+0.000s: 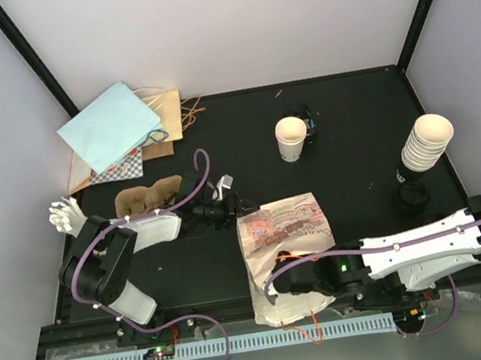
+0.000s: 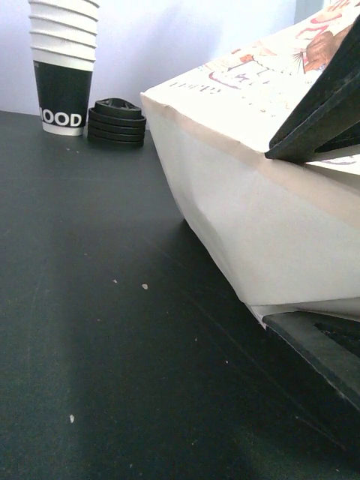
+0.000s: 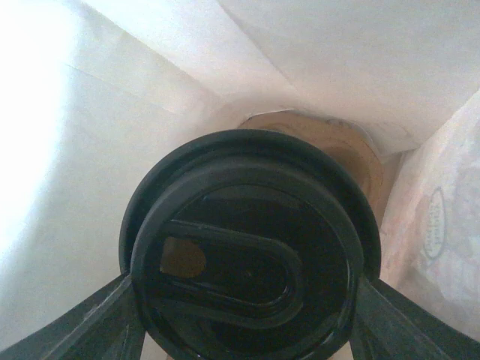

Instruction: Pack the takeout coffee

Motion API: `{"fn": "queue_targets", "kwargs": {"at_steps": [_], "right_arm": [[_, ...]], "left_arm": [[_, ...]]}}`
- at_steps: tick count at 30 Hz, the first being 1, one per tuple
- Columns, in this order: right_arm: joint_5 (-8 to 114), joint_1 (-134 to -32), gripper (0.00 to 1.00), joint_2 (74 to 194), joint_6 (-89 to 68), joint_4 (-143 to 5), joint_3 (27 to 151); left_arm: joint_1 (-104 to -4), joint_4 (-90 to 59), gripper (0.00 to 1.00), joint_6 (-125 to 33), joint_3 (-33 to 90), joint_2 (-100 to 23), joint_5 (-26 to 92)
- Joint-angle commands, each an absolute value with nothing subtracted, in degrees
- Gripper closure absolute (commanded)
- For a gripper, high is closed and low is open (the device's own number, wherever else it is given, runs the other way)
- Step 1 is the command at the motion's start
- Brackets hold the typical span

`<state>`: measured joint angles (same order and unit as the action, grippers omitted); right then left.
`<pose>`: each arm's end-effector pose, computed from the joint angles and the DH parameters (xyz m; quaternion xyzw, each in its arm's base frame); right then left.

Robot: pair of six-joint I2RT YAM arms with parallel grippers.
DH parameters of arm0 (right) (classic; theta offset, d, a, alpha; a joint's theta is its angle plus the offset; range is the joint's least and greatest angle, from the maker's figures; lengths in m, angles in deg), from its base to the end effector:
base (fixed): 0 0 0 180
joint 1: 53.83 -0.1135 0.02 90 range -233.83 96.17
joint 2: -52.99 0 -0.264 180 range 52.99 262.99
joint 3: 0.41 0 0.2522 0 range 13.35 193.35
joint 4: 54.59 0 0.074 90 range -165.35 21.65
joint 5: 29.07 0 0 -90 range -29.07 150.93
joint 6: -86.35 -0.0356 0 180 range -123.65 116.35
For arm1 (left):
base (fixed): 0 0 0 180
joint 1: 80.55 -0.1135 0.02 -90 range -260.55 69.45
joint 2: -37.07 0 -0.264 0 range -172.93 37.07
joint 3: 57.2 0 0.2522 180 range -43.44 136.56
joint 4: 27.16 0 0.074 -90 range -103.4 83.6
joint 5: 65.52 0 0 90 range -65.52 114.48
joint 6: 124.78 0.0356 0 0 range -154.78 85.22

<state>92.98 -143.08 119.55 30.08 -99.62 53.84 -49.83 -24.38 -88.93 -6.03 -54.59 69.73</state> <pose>0.0217 0.2173 0.2142 -0.7735 0.5085 -0.1086 0.3625 0.2377 -0.1707 0.1457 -0.0227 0.8607 -0.5076 0.0319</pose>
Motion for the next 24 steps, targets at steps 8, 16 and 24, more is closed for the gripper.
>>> {"fn": "queue_targets", "kwargs": {"at_steps": [8, 16, 24], "right_arm": [[101.4, -140.2, 0.56, 121.0, 31.0, -98.3, 56.1], [100.7, -140.2, 0.56, 119.1, 30.0, -99.9, 57.9], [101.8, -139.6, 0.56, 121.4, 28.7, -99.9, 57.9]], "left_arm": [[-48.6, -20.5, 0.44, -89.7, -5.4, -56.9, 74.9], [-48.6, -19.7, 0.44, -89.5, -4.9, -56.7, 74.5], [-48.6, -19.9, 0.45, -89.9, -4.9, -56.9, 74.4]]}}
